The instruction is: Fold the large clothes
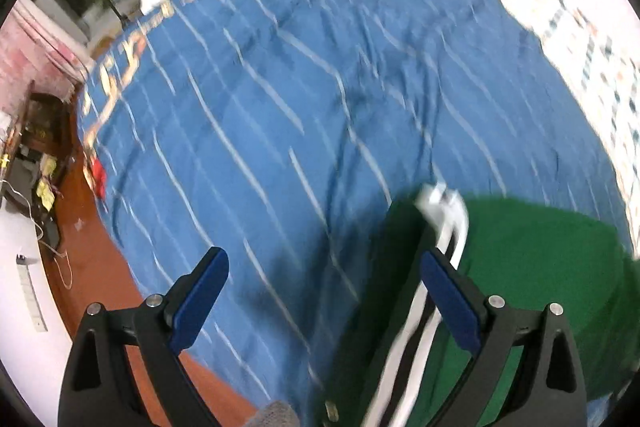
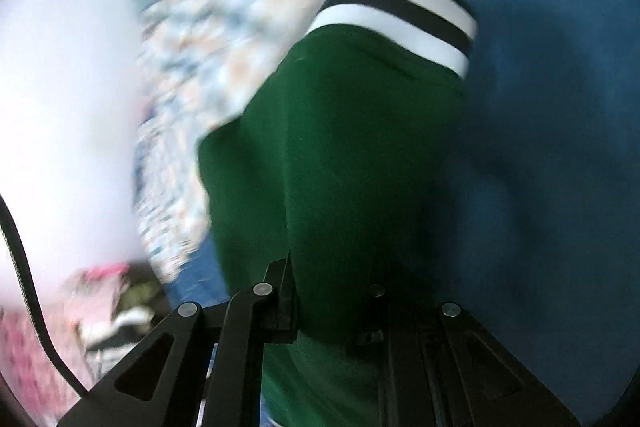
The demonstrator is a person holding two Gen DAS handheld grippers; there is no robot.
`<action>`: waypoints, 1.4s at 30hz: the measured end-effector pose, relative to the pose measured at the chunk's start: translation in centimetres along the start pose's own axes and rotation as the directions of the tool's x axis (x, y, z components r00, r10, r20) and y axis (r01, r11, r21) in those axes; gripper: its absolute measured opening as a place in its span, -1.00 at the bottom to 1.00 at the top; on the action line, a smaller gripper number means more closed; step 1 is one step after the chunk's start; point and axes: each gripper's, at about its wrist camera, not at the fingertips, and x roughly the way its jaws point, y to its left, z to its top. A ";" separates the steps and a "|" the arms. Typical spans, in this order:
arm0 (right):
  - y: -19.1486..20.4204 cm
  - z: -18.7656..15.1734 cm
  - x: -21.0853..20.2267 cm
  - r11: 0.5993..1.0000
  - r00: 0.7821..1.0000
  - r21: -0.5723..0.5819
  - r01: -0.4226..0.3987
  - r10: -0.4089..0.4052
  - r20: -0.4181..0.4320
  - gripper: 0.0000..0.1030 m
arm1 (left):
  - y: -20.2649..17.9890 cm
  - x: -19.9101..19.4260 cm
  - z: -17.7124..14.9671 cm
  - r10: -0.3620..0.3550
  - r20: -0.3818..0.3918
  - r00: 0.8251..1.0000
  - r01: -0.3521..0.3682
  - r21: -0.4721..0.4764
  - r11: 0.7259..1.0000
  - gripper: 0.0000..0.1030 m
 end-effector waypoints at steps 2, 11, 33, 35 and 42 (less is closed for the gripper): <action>-5.1 -1.9 -3.6 0.992 0.993 0.043 0.121 -0.121 -0.009 -0.71 | -0.5 0.7 -1.2 -0.011 -0.052 0.999 0.011 0.009 1.000 0.93; -9.1 -3.6 -7.1 0.935 0.929 -0.110 0.338 -0.351 -0.121 0.02 | -5.5 3.4 1.6 -0.061 -0.036 0.998 0.065 0.113 0.991 0.90; 8.3 6.8 7.8 0.687 0.878 -0.694 0.218 -0.449 -0.168 -0.05 | -12.3 5.8 4.1 -0.024 0.069 0.997 0.001 0.315 0.949 -0.92; 8.4 6.9 9.0 0.684 0.861 -0.700 0.206 -0.467 -0.202 -0.87 | -12.4 5.8 4.1 -0.020 0.072 0.997 -0.004 0.320 0.947 -0.92; 8.9 7.7 4.7 0.731 0.923 -0.616 0.293 -0.384 -0.017 -0.88 | -14.7 7.6 4.9 -0.022 0.039 0.999 0.007 0.350 0.937 -0.91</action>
